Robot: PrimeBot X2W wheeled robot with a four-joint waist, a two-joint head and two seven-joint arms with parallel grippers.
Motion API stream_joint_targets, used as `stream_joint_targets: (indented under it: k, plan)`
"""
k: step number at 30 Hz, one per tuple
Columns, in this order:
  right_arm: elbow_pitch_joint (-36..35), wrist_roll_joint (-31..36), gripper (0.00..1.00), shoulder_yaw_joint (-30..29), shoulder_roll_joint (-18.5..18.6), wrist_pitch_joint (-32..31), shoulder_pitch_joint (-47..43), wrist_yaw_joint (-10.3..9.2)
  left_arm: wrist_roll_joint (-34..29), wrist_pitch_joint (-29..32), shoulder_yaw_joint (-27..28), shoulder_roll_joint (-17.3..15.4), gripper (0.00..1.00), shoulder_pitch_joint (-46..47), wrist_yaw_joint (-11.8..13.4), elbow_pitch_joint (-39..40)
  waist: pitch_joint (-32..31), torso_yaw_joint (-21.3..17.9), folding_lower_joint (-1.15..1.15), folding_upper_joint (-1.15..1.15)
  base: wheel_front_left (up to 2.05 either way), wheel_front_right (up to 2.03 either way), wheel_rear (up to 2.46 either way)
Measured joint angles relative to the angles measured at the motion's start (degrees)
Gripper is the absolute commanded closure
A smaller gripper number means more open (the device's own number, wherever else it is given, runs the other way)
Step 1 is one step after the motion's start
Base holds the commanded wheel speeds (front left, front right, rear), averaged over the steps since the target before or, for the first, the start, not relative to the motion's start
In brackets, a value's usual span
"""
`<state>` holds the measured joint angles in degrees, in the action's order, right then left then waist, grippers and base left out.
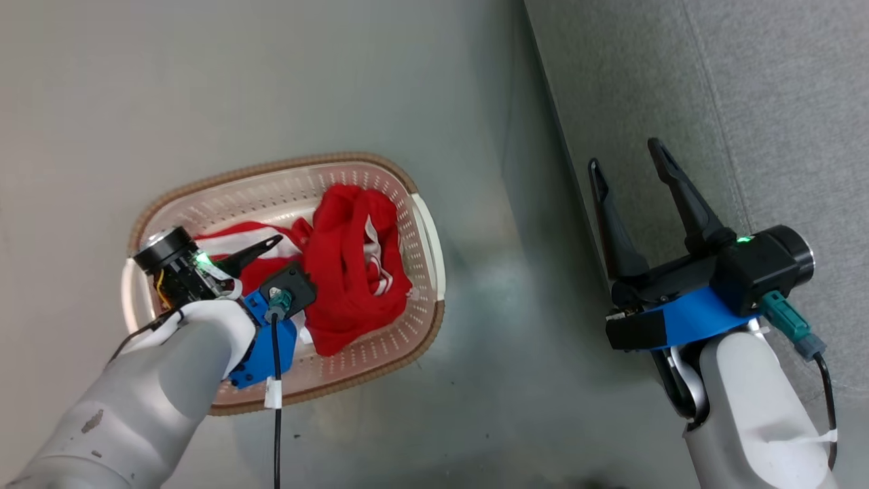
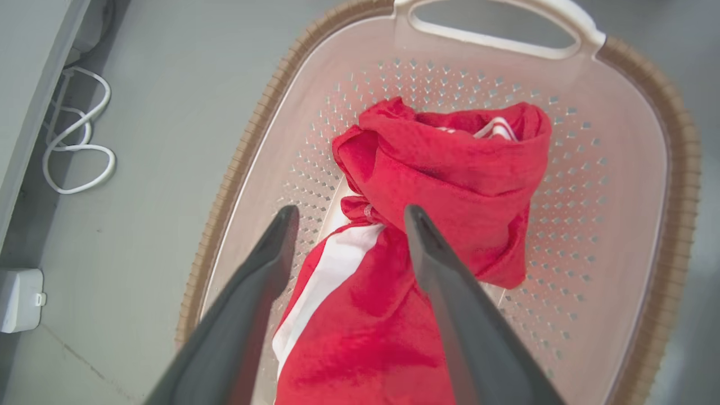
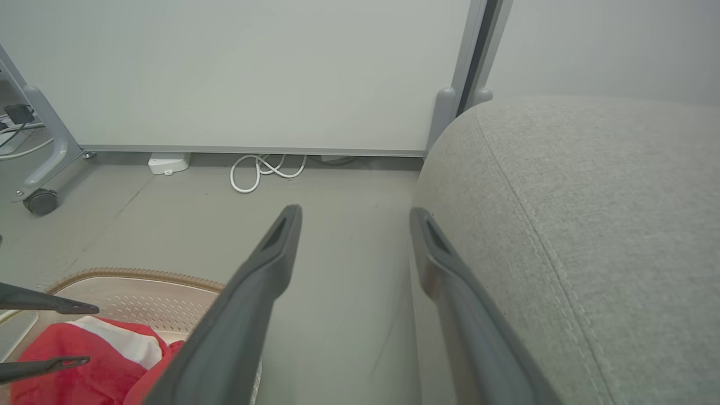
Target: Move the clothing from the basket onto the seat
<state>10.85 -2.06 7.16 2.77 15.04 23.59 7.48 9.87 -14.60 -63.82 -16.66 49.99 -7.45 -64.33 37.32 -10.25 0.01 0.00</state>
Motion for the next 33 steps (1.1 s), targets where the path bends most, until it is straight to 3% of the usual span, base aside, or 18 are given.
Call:
stream_joint_targets:
  k: [4,9,33]
  plan:
    - [-1.2,0.0,0.00,0.3,0.0,0.0,1.1,0.00,2.4,1.7,-5.7,-0.5,0.00,1.8,0.0,-2.4,3.1,-0.9,0.00,0.00,0.00,0.00,0.00]
    - [-3.2,0.0,0.00,1.4,0.0,0.0,2.8,0.00,3.9,5.3,-8.7,-1.6,0.00,4.1,0.0,-4.1,6.8,-1.8,0.00,0.00,0.00,0.00,0.00]
    - [-11.6,-0.1,0.00,2.7,0.0,0.0,5.5,0.00,-0.8,17.4,-9.5,-5.3,0.00,10.1,0.0,-4.8,20.3,-4.9,-0.01,0.00,0.00,0.00,0.00]
